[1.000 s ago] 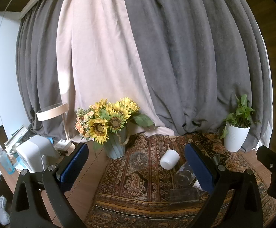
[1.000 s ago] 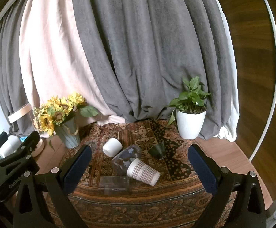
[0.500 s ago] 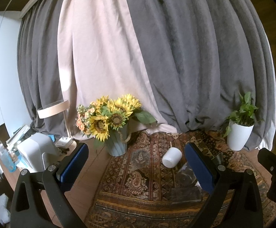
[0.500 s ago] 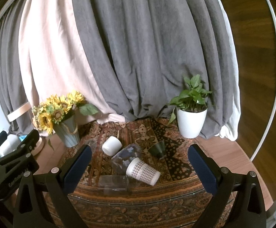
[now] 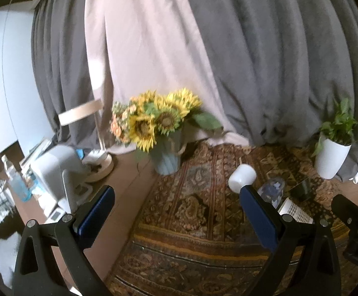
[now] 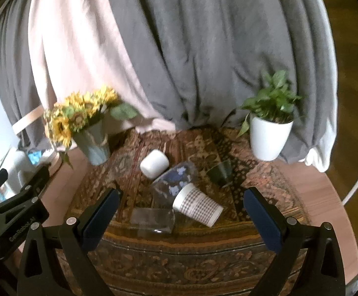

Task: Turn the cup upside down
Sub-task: 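Move the right tool toward the houndstooth paper cup lying on the rug, then close the right tool on the paper cup's body and lift it, then carry the paper cup with the right tool toward the left tool, then grasp the paper cup with the left tool while the right tool releases it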

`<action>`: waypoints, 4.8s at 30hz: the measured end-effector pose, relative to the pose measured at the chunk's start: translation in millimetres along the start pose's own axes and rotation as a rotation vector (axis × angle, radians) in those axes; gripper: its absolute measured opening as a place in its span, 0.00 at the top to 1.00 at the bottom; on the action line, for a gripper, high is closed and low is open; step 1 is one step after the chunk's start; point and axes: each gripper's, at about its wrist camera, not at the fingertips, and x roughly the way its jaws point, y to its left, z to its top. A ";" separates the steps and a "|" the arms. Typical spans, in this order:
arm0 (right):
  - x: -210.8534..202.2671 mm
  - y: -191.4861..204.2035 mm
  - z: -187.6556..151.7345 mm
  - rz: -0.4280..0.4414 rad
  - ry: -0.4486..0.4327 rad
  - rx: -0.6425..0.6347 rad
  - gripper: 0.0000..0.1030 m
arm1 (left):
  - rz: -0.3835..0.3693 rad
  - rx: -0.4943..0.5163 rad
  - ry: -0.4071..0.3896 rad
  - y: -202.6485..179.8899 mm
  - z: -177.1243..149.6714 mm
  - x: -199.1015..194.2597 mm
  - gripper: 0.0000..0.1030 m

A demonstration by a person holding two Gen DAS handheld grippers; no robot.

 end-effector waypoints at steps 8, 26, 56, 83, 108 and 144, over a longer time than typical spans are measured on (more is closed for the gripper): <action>48.0 -17.9 0.9 0.033 0.133 -0.081 0.01 | 0.086 -0.074 0.083 -26.7 -18.1 18.1 0.00; 181.3 -61.6 -7.7 0.204 0.481 -0.322 0.02 | 0.230 -0.088 0.279 -112.9 -47.3 82.6 0.00; 185.6 -51.6 -28.7 0.146 0.534 -0.222 0.37 | 0.153 -0.012 0.271 -88.3 -49.8 83.9 0.00; 127.3 -40.4 -110.5 -0.058 0.601 0.185 0.36 | -0.001 0.135 0.268 -25.8 -71.3 60.8 0.00; 25.8 -112.2 -71.6 -0.132 0.332 0.038 0.22 | -0.279 0.127 0.330 -125.7 -101.0 -6.9 0.00; 38.6 -182.3 -120.8 -0.175 0.448 -0.059 0.22 | -0.202 0.179 0.309 -210.4 -174.9 -1.7 0.47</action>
